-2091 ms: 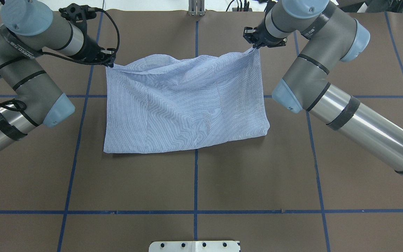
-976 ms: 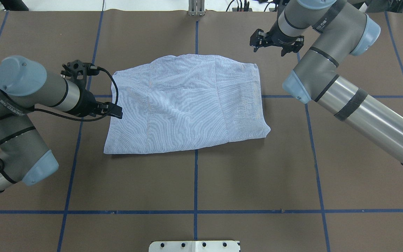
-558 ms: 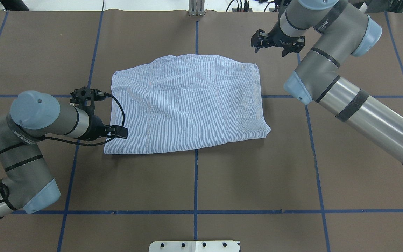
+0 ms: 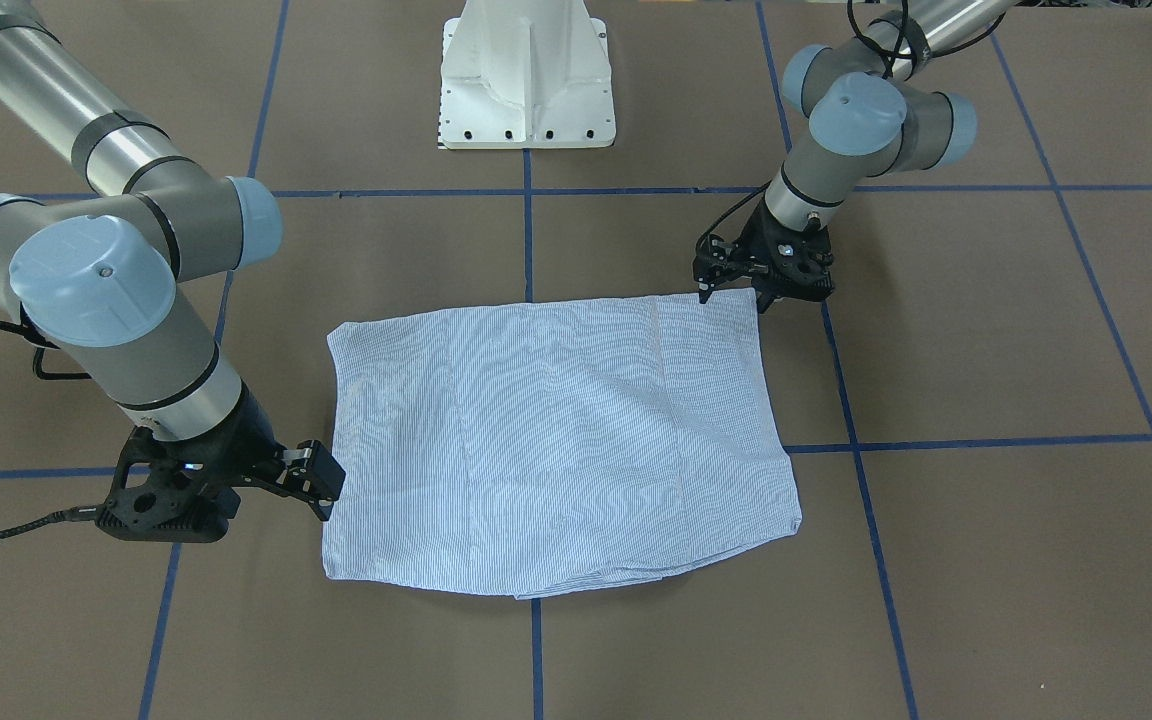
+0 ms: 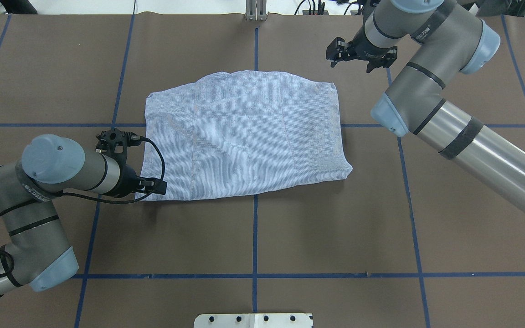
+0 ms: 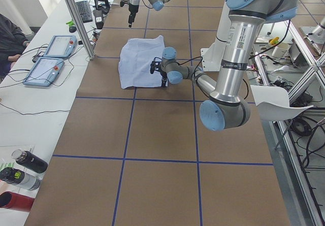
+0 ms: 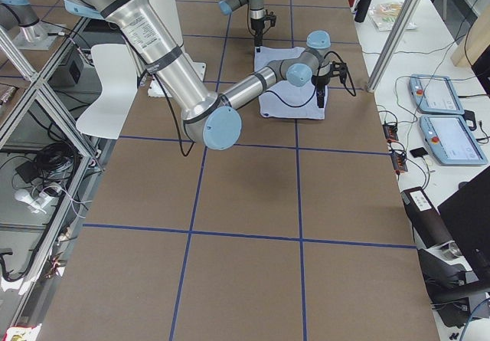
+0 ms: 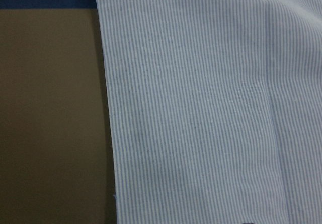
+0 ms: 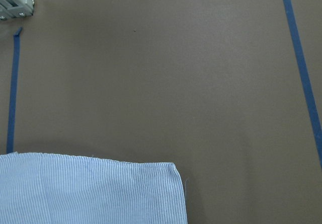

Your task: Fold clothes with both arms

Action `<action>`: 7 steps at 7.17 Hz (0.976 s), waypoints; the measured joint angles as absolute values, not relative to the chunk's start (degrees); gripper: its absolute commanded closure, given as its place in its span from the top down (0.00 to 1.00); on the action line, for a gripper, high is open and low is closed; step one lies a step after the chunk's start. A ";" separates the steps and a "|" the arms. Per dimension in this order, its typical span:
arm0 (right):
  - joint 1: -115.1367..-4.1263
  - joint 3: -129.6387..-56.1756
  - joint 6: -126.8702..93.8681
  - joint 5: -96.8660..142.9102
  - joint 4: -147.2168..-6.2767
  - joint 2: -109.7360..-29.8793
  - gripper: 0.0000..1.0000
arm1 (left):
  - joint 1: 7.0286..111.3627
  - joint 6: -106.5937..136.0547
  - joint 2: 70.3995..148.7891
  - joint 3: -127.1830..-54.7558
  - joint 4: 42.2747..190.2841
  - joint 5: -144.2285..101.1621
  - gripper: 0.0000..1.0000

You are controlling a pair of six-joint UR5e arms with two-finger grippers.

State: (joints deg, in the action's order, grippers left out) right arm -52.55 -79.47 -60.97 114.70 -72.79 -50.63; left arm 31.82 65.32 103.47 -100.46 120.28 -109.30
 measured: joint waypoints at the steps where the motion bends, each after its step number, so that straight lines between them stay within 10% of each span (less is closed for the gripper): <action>1: -52.55 -79.82 -60.99 114.68 -72.78 -50.76 1.00 | 31.44 65.32 102.95 -100.50 120.26 -109.27 0.72; 4: -52.56 -80.28 -61.07 114.56 -72.77 -51.01 1.00 | 31.08 66.24 102.67 -101.05 120.23 -109.81 0.02; 7: -52.51 -80.33 -61.05 114.44 -72.77 -51.09 1.00 | 30.97 68.87 102.53 -102.31 120.08 -110.03 0.00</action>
